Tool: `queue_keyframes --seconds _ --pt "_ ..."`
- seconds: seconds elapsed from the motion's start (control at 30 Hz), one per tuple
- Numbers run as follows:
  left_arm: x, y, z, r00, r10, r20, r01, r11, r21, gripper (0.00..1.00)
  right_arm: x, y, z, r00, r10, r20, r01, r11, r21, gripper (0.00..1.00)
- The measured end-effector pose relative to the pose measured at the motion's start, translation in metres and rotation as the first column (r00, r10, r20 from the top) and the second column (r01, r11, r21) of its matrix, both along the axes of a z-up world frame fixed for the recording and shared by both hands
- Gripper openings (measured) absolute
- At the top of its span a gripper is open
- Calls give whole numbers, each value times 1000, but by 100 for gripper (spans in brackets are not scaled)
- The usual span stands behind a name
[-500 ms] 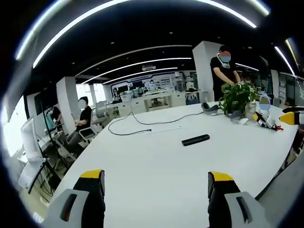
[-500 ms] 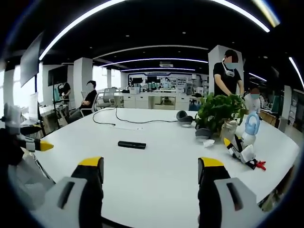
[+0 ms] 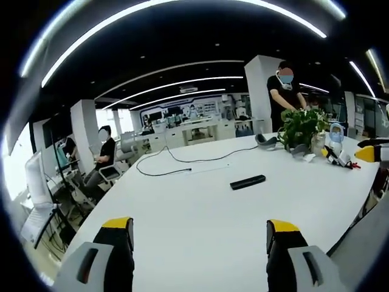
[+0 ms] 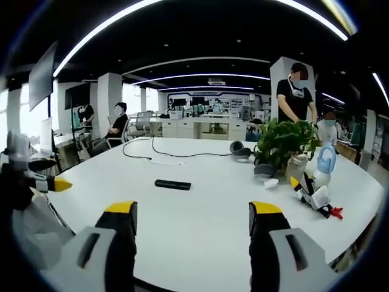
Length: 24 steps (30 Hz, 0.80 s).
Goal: Press the specified remote control buttons in sequence, fully releasing each button before pressing the next.
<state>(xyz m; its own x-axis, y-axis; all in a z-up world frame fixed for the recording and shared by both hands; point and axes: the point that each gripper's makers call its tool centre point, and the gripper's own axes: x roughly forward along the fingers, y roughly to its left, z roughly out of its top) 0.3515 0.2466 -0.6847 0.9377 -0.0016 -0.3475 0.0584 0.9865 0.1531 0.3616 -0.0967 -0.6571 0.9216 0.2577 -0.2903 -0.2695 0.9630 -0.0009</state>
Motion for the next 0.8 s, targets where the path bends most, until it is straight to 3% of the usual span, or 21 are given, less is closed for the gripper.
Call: queue_keyframes --seconds 0.5,0.8 --pt "-1 -2 -6 999 -1 -34 1 1000 6 95 0 -1 -3 1000 4 -18 -4 1000 -3 69" --pt "1 -11 -12 997 -43 -68 44 999 21 95 0 3 -5 999 21 -28 -21 1000 -14 68"
